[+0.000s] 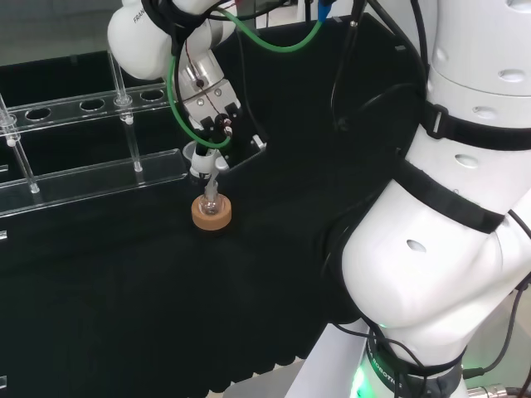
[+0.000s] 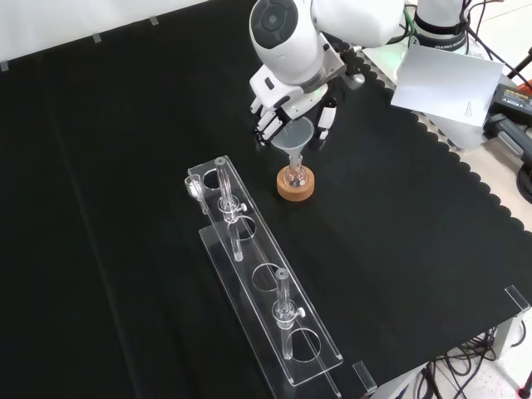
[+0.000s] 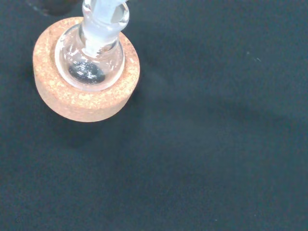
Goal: Place the funnel on the round-bottom flask.
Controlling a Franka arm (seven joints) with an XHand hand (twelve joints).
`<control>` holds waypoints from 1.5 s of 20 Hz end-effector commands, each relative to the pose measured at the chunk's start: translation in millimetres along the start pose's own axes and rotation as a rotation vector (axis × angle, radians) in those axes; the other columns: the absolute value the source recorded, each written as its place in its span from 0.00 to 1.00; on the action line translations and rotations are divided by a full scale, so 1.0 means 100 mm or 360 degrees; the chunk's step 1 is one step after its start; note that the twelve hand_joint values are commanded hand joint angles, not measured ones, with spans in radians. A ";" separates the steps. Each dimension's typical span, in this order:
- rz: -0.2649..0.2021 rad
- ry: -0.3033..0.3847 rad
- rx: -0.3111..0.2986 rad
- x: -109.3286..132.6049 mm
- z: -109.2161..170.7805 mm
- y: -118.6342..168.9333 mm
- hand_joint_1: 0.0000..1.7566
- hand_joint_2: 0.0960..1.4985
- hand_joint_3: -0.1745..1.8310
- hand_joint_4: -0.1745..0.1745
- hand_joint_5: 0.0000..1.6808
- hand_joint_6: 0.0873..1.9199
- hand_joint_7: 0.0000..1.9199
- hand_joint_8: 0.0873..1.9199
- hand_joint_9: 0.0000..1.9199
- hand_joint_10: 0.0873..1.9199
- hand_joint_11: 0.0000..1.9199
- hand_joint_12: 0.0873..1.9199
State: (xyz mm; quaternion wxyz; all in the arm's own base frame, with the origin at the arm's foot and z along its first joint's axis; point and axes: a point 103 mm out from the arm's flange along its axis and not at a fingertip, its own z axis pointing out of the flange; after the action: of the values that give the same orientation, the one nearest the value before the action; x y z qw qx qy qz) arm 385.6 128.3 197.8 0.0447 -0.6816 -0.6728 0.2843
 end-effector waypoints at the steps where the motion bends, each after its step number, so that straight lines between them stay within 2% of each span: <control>1: -0.0006 0.0006 -0.0003 0.01 0.01 -0.01 0.48 0.73 0.00 0.46 0.37 0.26 0.29 0.32 0.45 0.21 0.30 0.63; 20: 0.0003 -0.0008 -0.0011 0.04 0.03 0.00 0.48 0.73 0.00 0.44 0.34 0.26 0.25 0.34 0.41 0.22 0.29 0.63; 30: -0.0001 0.0022 0.0003 0.05 0.07 0.03 0.48 0.73 0.00 0.42 0.32 0.26 0.22 0.34 0.38 0.23 0.29 0.63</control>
State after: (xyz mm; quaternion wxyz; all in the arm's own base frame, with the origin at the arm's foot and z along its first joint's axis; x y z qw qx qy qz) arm 385.0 130.4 190.8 0.0434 -0.6837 -0.6716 0.2821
